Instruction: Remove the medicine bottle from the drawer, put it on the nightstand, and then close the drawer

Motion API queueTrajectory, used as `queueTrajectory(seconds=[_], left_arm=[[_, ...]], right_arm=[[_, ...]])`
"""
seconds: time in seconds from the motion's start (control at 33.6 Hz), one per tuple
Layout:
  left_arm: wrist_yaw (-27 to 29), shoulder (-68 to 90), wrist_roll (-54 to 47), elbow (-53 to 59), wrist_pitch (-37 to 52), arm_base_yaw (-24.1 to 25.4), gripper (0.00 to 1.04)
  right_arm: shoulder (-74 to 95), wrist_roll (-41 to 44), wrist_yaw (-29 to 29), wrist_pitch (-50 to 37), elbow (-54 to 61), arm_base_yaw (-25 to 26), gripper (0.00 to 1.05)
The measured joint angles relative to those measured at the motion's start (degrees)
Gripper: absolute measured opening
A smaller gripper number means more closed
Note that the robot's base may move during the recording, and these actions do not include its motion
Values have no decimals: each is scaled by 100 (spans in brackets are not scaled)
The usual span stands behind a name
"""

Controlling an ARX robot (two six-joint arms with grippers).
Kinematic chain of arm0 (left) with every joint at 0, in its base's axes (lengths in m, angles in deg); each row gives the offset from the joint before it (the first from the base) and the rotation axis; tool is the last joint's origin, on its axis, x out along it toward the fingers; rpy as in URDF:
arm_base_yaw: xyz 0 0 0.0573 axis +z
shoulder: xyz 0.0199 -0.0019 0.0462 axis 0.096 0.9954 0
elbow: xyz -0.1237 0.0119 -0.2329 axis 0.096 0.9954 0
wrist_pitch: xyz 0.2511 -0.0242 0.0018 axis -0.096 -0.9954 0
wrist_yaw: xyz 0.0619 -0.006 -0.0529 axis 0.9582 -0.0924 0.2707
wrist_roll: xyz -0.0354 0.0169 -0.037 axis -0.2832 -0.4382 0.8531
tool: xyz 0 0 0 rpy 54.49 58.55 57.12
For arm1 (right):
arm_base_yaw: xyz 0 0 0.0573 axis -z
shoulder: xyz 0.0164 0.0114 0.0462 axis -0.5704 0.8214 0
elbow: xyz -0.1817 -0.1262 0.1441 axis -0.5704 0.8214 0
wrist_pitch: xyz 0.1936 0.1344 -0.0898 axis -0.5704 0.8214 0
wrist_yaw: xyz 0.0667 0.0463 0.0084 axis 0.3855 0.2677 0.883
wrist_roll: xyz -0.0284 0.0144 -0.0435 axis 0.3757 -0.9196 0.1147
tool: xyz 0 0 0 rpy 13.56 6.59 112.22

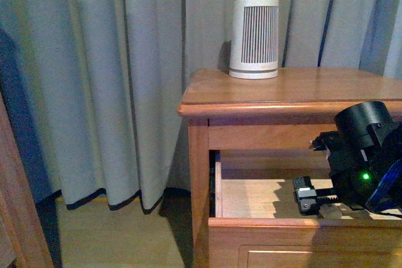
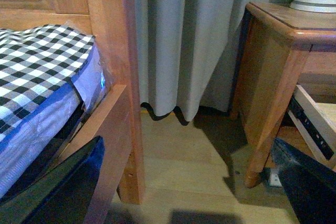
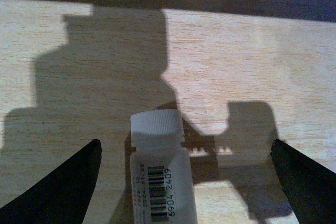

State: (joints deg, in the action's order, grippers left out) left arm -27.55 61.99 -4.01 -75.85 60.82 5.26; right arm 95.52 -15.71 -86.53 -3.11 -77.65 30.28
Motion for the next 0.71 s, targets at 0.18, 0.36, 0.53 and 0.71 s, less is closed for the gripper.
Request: queueTrajectory(seconds=[0.18, 0.36, 0.53, 0.71], left_arm=[[-2, 0, 0, 0, 0, 0, 98], [0, 0, 0, 0, 0, 0, 98], [0, 0, 2, 0, 0, 0, 98], [0, 0, 0, 0, 0, 0, 98]], right_arm=[[254, -72, 7, -4, -199, -63, 98], [417, -260, 44, -24, -361, -131, 98], [505, -413, -22, -24, -422, -166, 98], [553, -544, 105, -79, -439, -173, 74]])
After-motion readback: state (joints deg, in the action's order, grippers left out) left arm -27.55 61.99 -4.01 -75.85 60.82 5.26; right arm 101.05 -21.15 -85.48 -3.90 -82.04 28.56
